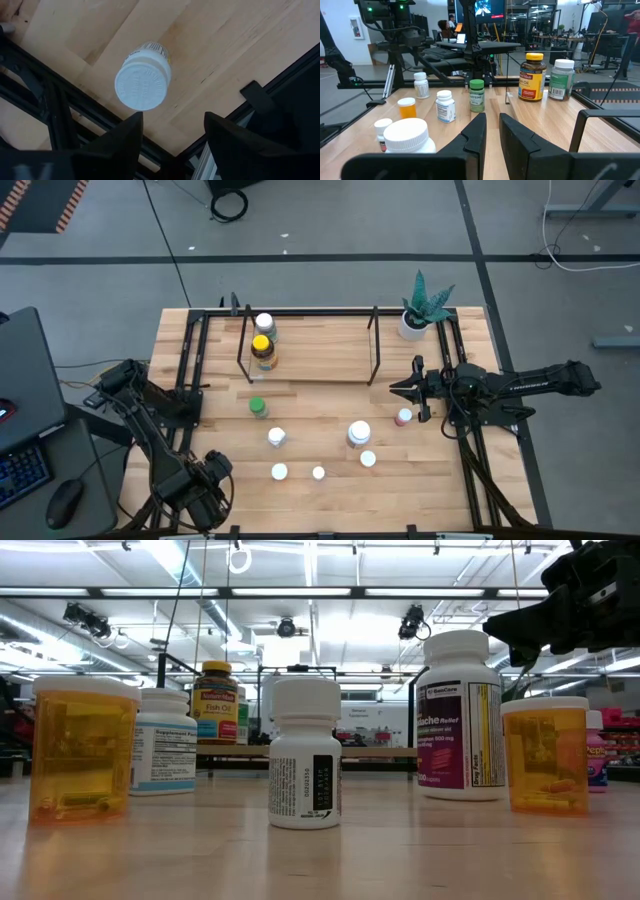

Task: Pick and place medicine bottles onto shelf by color
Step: Put the bottom white green pill bottle on the shelf

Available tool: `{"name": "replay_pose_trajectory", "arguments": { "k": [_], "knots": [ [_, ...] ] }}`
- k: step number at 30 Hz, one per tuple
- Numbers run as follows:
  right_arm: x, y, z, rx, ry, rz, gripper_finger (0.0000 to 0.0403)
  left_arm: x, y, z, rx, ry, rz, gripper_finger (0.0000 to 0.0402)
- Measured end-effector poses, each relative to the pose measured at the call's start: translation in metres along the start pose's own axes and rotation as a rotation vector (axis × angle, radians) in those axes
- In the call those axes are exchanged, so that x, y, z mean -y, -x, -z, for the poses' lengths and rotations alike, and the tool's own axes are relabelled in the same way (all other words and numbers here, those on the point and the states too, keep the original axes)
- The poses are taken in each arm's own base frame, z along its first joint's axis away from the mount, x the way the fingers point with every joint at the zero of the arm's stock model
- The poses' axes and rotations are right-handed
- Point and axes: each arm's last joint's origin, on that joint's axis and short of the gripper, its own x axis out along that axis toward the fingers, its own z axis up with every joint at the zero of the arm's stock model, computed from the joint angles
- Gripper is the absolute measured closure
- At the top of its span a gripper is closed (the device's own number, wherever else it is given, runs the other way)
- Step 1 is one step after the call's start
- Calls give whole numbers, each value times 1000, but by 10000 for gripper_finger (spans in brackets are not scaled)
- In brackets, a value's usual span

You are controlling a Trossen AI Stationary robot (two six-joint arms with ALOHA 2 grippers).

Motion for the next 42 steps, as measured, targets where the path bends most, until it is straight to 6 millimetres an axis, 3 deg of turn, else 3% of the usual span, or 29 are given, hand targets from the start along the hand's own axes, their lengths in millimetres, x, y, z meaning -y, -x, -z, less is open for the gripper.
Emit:
{"name": "replay_pose_trajectory", "arguments": {
  "k": [42],
  "knots": [
    [0,0,0,0,0,0,341,0,0,0,-1,0,2,180]
  ]
}}
